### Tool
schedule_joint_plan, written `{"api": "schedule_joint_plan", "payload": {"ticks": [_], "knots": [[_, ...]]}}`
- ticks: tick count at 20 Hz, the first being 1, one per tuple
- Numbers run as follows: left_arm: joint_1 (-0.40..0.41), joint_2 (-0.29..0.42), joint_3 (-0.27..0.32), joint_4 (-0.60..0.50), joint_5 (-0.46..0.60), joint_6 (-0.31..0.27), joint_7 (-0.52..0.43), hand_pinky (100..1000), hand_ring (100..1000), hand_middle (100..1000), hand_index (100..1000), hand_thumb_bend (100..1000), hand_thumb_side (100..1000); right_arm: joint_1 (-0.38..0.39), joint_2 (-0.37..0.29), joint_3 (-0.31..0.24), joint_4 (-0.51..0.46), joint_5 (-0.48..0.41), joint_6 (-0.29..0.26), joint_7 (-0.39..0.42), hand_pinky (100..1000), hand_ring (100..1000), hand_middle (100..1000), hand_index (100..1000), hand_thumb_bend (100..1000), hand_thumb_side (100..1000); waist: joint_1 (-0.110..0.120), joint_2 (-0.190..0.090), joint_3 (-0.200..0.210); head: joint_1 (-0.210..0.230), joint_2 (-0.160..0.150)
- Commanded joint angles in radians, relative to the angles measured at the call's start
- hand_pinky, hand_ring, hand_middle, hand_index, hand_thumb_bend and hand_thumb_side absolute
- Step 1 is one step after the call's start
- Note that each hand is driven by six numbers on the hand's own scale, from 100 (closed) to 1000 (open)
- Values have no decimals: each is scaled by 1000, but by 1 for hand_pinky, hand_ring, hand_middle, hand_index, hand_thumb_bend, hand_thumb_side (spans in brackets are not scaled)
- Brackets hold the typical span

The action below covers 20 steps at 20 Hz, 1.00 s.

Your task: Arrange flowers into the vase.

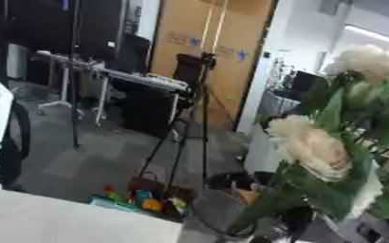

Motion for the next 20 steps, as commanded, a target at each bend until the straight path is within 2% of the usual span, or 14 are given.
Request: {"api": "schedule_joint_plan", "payload": {"ticks": [1, 13, 20], "knots": [[-7, 0, -2, -17, -1, 1, -1, 694, 668, 866, 926, 347, 982, -9, -35, -26, 6, 11, -331, 331, 1000, 1000, 1000, 1000, 707, 882, 10, -18, -2, 2, -12], [-12, -3, -3, -17, 0, 0, -2, 694, 669, 868, 926, 346, 984, 13, -44, -44, 17, 43, -331, 331, 1000, 1000, 1000, 1000, 707, 876, 10, -8, 2, 2, 5], [-14, -3, -2, -17, -2, -1, 0, 696, 670, 870, 927, 346, 986, 36, -52, -50, 19, 60, -331, 331, 1000, 1000, 1000, 1000, 710, 864, 10, -2, 5, 0, 38]]}}
